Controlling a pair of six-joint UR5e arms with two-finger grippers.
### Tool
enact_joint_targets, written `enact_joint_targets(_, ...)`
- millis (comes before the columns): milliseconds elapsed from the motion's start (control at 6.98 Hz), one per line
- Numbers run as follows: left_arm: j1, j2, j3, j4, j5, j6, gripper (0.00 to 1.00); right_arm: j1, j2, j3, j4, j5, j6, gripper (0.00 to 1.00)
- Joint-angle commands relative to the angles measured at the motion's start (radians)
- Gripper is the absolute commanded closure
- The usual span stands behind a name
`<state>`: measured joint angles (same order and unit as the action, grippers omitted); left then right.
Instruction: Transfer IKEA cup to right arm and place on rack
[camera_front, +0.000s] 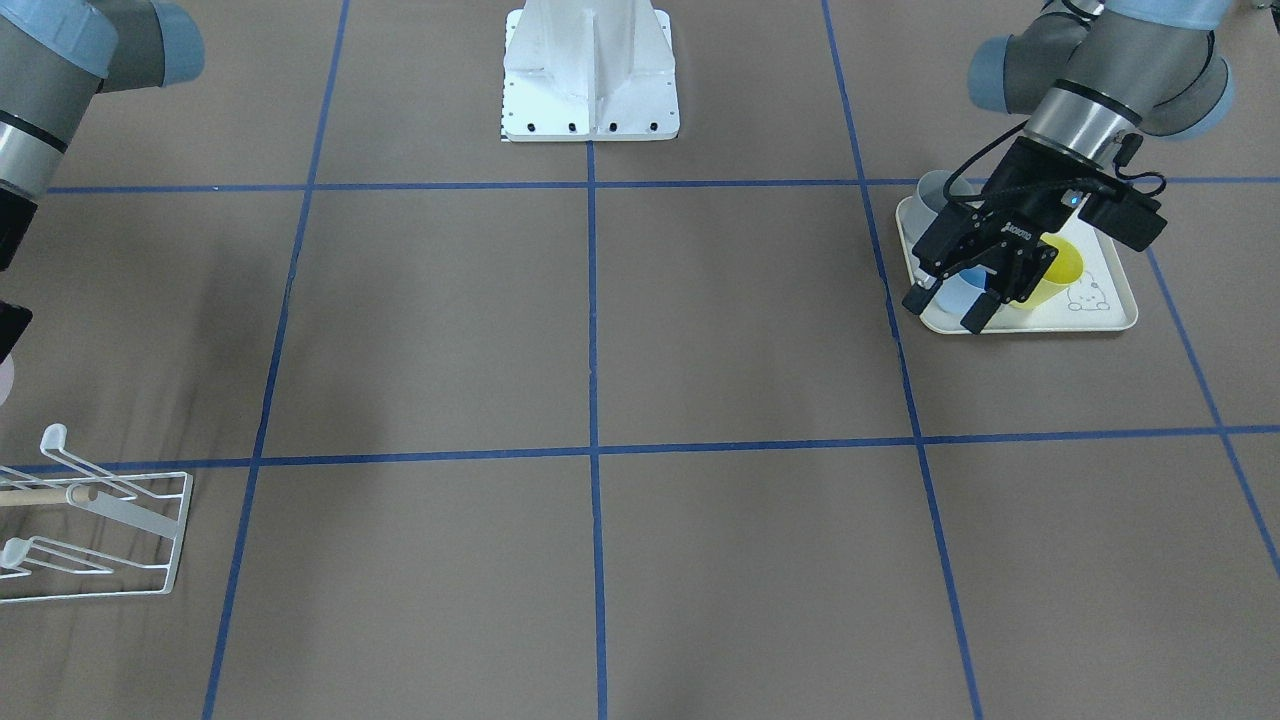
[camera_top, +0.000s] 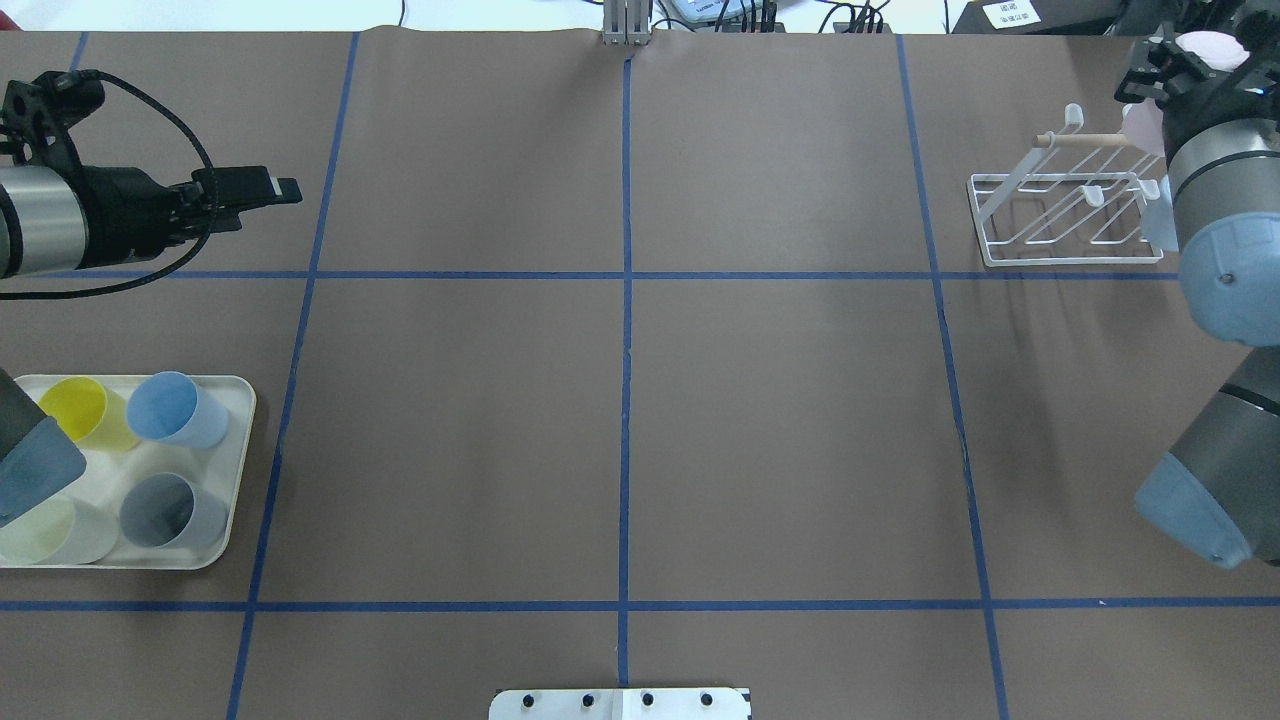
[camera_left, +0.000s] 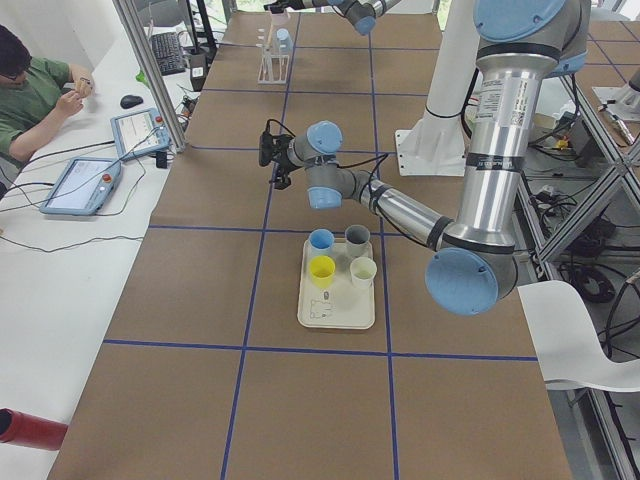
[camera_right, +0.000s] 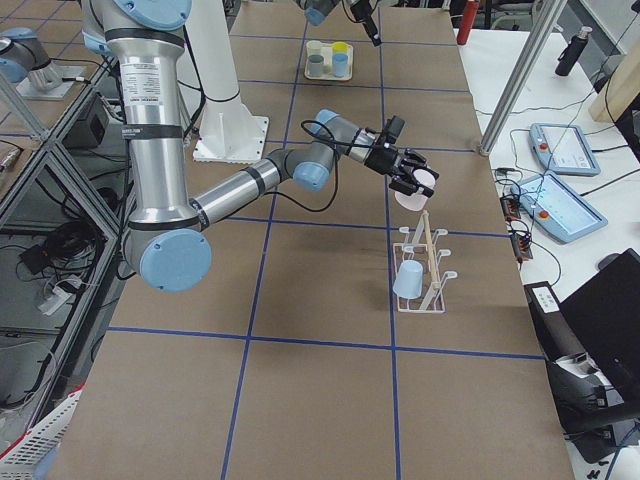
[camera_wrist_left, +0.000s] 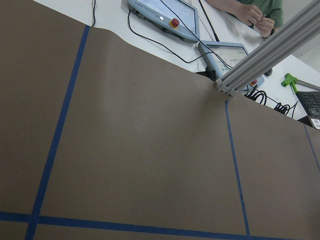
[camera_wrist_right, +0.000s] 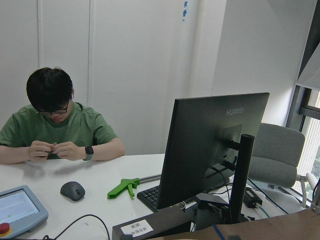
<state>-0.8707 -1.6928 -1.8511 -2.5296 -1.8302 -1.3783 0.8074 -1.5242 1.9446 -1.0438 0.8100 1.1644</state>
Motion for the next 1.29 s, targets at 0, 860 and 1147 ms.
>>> enact_joint_targets(0, 0.001, 0.001, 0.009, 0.000, 0.000, -0.001, 0.00, -0.059, -0.028, -0.038, 0.086, -0.079, 0.073, 1.00)
enact_joint_targets(860, 0.007, -0.004, 0.012, 0.000, -0.001, -0.001, 0.00, -0.059, -0.044, -0.216, 0.306, -0.061, 0.026, 1.00)
enact_joint_targets(1147, 0.009, -0.007, 0.013, 0.000, -0.001, -0.001, 0.00, -0.044, -0.042, -0.216, 0.306, -0.057, 0.008, 1.00)
